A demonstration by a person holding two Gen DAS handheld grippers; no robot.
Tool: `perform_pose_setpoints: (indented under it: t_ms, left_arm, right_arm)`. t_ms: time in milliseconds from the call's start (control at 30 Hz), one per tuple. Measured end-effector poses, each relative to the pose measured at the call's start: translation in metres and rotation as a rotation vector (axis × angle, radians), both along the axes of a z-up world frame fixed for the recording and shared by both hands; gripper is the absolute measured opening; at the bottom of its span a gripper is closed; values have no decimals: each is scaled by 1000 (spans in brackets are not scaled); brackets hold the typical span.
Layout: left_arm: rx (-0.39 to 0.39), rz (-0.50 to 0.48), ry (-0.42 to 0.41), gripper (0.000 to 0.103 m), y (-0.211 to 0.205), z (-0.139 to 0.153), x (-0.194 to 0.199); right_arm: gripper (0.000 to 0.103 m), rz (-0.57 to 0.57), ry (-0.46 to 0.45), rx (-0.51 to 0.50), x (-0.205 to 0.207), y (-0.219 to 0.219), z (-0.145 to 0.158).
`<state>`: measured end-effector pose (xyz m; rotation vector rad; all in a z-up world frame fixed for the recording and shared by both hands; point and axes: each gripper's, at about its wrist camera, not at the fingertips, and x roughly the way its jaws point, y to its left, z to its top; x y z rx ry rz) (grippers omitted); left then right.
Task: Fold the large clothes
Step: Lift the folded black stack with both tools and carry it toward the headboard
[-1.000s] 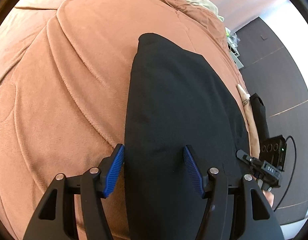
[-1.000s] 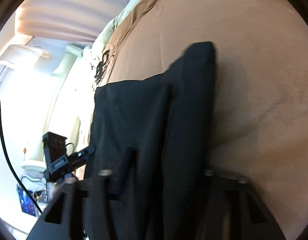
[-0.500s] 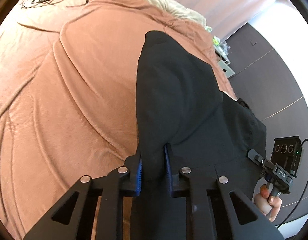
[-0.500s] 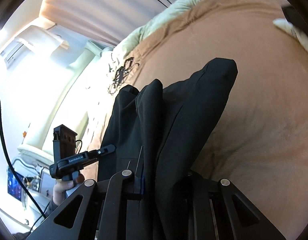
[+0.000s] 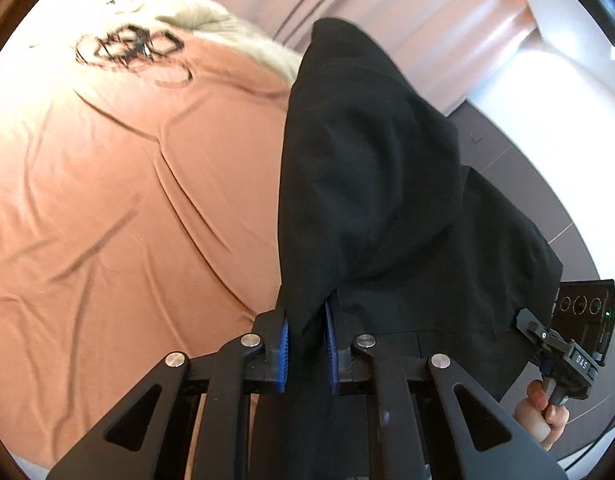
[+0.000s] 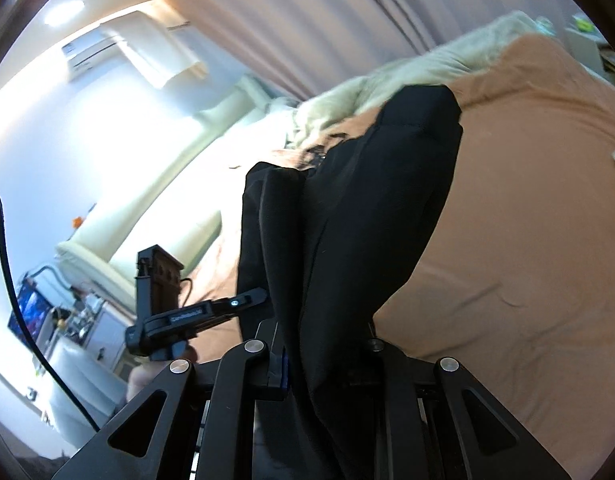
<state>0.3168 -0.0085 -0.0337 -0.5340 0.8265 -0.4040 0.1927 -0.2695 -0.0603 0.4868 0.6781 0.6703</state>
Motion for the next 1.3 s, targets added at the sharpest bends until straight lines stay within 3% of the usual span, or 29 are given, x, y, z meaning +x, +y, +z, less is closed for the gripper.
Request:
perform_pose_setpoints:
  t_ms: [167, 500, 967, 1300]
  left_arm:
    - [-22, 67, -78, 16, 46, 32, -28]
    - [-13, 228, -142, 16, 166, 70, -94]
    - [25, 452, -192, 16, 327, 100, -173]
    - [69, 615, -213, 13, 437, 108, -212]
  right_arm:
    - [18, 62, -79, -35, -16, 49, 41]
    - [17, 207, -135, -55, 0, 156, 80]
    - [17, 422, -174, -81, 7, 320, 103]
    - [17, 555, -161, -73, 18, 439, 95]
